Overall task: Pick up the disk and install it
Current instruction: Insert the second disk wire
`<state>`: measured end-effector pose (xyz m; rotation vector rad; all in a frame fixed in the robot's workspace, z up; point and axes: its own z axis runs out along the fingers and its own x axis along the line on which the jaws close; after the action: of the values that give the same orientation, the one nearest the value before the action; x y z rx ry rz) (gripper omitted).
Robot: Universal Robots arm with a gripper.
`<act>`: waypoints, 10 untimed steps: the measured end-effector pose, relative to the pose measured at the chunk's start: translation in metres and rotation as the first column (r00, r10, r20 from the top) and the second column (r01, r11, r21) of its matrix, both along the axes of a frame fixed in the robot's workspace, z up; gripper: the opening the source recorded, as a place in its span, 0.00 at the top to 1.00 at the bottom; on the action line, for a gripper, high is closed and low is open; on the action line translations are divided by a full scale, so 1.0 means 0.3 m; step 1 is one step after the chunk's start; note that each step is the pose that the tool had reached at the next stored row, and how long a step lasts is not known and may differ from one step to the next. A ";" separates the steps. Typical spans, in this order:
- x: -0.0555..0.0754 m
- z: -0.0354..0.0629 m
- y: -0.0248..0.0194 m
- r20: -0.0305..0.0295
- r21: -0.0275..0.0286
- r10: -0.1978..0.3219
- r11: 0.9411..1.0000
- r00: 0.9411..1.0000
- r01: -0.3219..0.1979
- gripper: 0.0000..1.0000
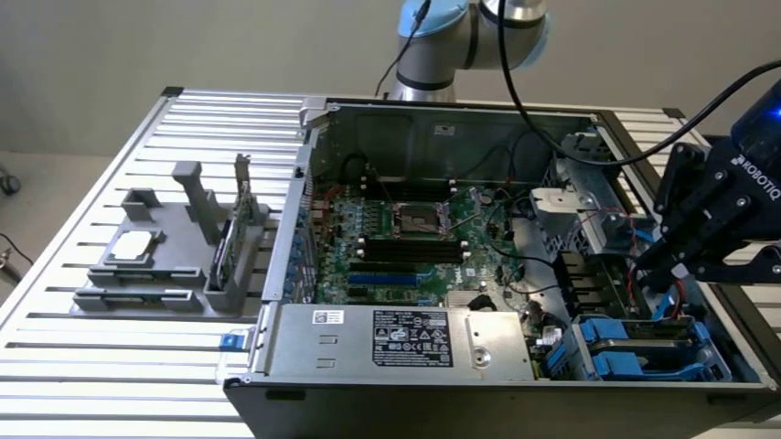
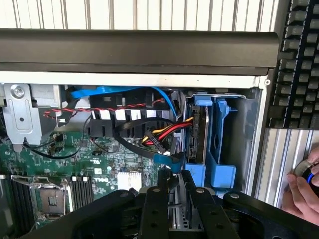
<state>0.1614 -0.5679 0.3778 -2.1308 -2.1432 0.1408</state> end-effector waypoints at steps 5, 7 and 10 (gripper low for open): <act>0.000 0.000 0.000 0.015 -0.002 0.000 1.000 1.000 0.000 0.75; 0.000 -0.001 0.000 0.021 -0.003 0.000 1.000 1.000 0.000 0.75; 0.000 -0.007 0.000 0.032 -0.003 0.000 1.000 0.999 0.000 0.75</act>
<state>0.1614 -0.5678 0.3756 -2.1495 -2.1619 0.1108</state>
